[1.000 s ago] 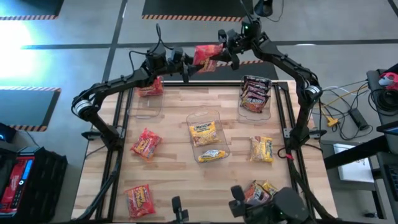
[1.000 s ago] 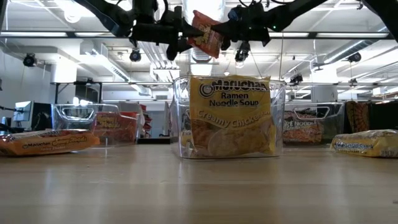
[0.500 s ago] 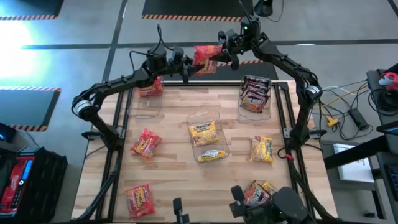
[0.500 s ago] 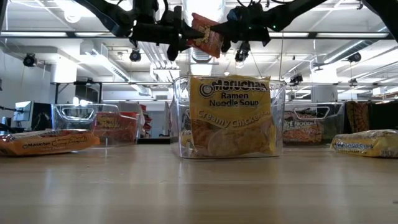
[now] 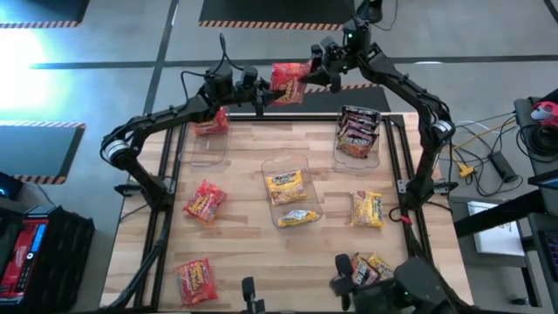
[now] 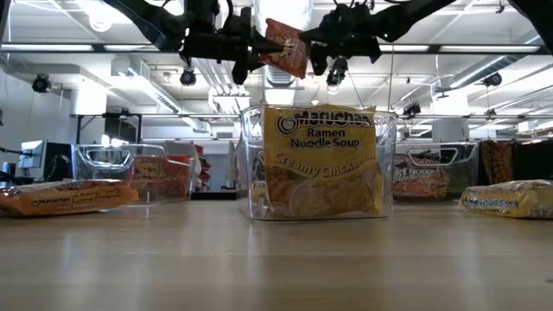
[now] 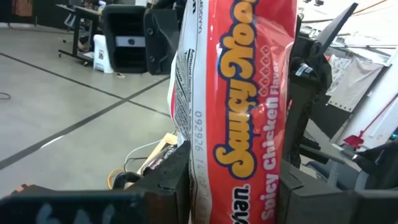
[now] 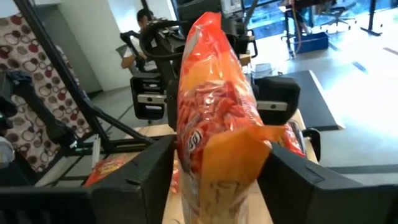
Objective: Sort Maruchan noodles
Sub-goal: Put the top right orange noodle pack into the top left transparent bin
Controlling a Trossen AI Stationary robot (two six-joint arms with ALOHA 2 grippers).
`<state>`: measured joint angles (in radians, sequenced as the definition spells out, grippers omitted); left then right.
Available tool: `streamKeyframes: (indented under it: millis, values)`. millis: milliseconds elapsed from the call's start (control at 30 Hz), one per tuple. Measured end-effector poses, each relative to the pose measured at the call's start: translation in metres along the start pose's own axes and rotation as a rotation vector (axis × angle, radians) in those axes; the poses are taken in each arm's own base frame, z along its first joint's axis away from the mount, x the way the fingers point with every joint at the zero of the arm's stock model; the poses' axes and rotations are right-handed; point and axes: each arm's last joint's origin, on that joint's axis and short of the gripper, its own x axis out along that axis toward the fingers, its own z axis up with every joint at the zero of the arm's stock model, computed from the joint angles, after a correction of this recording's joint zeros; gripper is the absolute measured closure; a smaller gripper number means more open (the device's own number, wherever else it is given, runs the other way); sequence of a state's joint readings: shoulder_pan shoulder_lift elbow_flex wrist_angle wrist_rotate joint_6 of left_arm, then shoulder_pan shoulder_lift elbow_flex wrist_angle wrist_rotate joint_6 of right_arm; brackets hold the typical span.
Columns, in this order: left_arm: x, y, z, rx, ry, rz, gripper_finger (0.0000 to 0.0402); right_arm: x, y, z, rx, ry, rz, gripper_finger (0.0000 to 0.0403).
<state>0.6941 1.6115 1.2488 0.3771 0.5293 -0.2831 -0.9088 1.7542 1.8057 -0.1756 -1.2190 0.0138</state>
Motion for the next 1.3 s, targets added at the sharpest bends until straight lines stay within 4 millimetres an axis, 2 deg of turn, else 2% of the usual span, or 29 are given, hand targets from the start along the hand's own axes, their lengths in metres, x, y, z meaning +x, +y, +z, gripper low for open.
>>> streamKeyframes:
  millis: [200, 367, 767, 1100, 1300]
  values:
    - [-0.002, 0.001, 0.001, -0.003, -0.001, 0.004, 0.0298, -0.021, 0.005, 0.006, 0.02, 0.0, -0.052, 0.0189]
    - [-0.012, 0.011, 0.001, -0.027, 0.057, 0.0, 0.0297, -0.039, 0.009, 0.008, 0.073, 0.01, -0.098, 0.0189]
    - [-0.043, 0.043, -0.022, -0.161, 0.348, 0.058, 0.0296, -0.042, 0.018, -0.013, 0.209, 0.115, -0.099, 0.0188]
    - [-0.076, 0.041, -0.024, -0.125, 0.505, 0.06, 0.0295, -0.043, 0.017, -0.02, 0.2, 0.179, -0.206, 0.0188]
    - [-0.095, 0.037, -0.026, -0.054, 0.648, 0.254, 0.0295, -0.043, 0.017, -0.02, 0.196, 0.179, -0.205, 0.0188]
